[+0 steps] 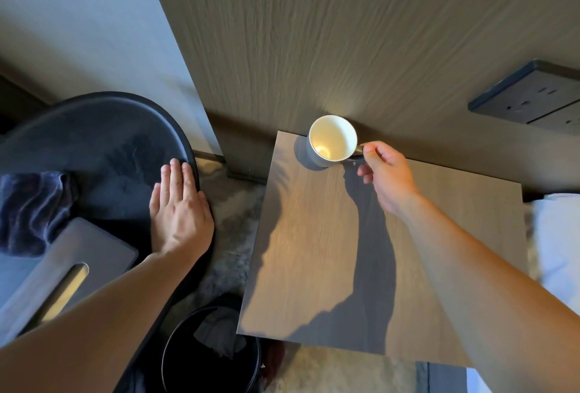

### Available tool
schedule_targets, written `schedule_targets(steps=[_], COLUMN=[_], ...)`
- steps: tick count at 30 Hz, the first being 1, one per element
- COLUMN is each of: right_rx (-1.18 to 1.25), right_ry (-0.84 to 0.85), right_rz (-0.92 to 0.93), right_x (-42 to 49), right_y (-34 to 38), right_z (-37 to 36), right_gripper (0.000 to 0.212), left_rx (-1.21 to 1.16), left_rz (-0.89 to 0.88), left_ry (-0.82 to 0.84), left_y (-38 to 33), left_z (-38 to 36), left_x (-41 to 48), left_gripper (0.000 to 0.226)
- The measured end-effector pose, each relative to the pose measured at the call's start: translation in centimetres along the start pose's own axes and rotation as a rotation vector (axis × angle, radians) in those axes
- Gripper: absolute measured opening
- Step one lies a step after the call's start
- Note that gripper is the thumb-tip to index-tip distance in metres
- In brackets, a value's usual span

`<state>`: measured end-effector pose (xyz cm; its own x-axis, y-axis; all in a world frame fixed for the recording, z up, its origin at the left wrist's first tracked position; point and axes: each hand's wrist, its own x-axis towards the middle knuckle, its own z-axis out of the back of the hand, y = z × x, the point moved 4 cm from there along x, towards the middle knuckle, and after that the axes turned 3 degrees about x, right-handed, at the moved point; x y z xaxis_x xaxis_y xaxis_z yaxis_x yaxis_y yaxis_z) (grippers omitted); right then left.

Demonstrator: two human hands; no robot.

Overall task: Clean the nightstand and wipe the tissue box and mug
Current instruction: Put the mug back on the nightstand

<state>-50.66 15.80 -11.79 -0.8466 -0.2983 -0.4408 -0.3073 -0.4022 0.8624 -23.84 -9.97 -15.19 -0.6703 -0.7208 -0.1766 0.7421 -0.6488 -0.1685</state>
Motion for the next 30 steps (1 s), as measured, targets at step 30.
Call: schedule_targets(steps=[30], right_rx=[-0.866], right_ry=[0.7], right_rz=[0.533], right_x=[-22.4], right_y=[2.3], right_z=[-26.3], right_gripper=[0.101], left_rx=[-0.219], left_rz=[0.303], left_ry=[-0.127], left_y=[18.9], left_z=[9.7], left_x=[-22.1], left_gripper=[0.101])
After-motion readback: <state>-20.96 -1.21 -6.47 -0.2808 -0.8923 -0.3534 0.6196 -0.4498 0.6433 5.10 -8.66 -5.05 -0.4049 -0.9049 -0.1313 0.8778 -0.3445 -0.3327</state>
